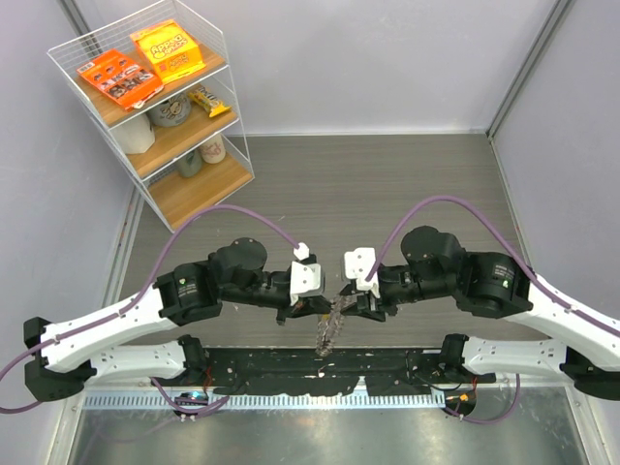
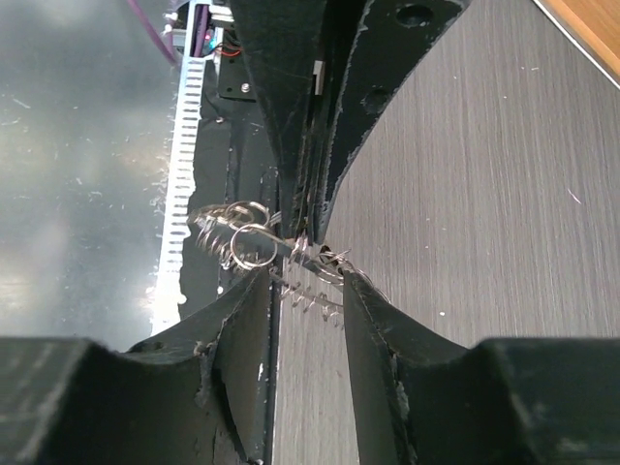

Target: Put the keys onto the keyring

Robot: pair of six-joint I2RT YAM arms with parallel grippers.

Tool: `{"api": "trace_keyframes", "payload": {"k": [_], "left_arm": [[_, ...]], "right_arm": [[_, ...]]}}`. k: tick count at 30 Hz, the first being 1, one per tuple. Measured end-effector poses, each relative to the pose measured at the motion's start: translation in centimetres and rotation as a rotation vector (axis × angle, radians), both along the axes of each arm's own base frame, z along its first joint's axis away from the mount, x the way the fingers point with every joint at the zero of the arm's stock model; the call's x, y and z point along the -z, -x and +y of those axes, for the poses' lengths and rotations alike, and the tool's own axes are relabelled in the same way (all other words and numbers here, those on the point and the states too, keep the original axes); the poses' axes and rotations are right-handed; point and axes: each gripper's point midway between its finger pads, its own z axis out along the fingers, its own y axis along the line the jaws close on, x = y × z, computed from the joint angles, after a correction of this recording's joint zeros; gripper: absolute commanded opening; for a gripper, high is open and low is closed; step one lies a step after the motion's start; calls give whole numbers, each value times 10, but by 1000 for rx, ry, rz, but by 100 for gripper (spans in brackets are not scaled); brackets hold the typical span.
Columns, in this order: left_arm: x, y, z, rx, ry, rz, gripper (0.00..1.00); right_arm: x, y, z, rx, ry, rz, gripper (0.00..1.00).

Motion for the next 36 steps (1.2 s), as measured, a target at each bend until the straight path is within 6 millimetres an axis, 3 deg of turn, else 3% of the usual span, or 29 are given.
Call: {"api": "trace_keyframes", "payload": {"k": [18, 23, 29, 33, 34, 36], "left_arm": [[-5, -7, 0, -41, 6, -10, 0], [-6, -8, 1, -50, 9, -15, 0], [-7, -8, 1, -51, 12, -16, 0], [-8, -8, 2, -52, 16, -18, 0], [-8, -9, 2, -54, 16, -19, 0], [-9, -9, 2, -55, 17, -19, 0]], "right_arm": [[10, -7, 12, 27, 38, -9, 37], [11, -7, 14, 25, 42, -9, 28], [10, -6, 16, 23, 42, -8, 23], [8, -6, 17, 22, 41, -11, 13], [8, -6, 17, 22, 41, -11, 5], [8, -7, 17, 23, 41, -15, 5]]}}
